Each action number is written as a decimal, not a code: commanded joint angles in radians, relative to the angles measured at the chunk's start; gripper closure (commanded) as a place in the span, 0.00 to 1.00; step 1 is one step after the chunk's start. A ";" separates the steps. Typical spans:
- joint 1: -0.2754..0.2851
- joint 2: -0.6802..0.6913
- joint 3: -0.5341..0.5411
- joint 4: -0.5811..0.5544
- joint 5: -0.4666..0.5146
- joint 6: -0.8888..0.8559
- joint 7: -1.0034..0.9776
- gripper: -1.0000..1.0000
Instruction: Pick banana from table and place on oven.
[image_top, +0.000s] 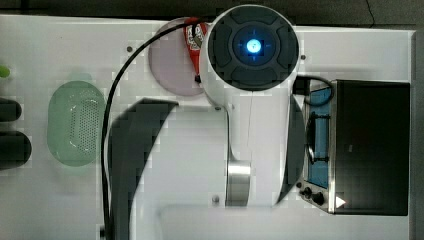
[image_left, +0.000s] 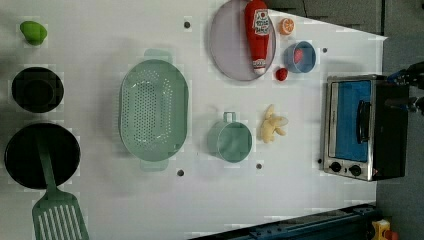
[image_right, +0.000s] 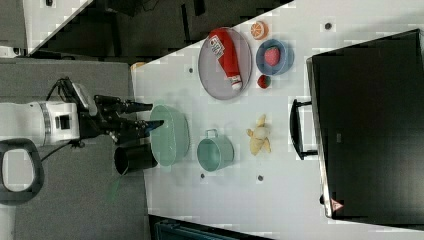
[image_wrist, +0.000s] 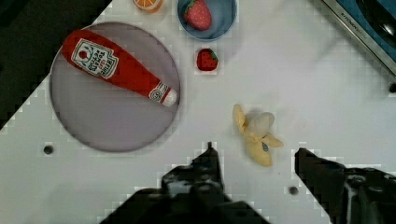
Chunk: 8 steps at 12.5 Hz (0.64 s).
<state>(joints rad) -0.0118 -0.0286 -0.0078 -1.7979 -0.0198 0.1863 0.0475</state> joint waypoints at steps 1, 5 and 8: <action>-0.010 -0.459 -0.016 -0.254 0.006 -0.167 0.049 0.21; -0.010 -0.444 -0.014 -0.258 0.006 -0.157 0.049 0.00; -0.010 -0.376 -0.014 -0.286 0.006 -0.117 0.049 0.00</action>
<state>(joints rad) -0.0102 -0.5474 -0.0279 -2.0273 -0.0140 0.0873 0.0690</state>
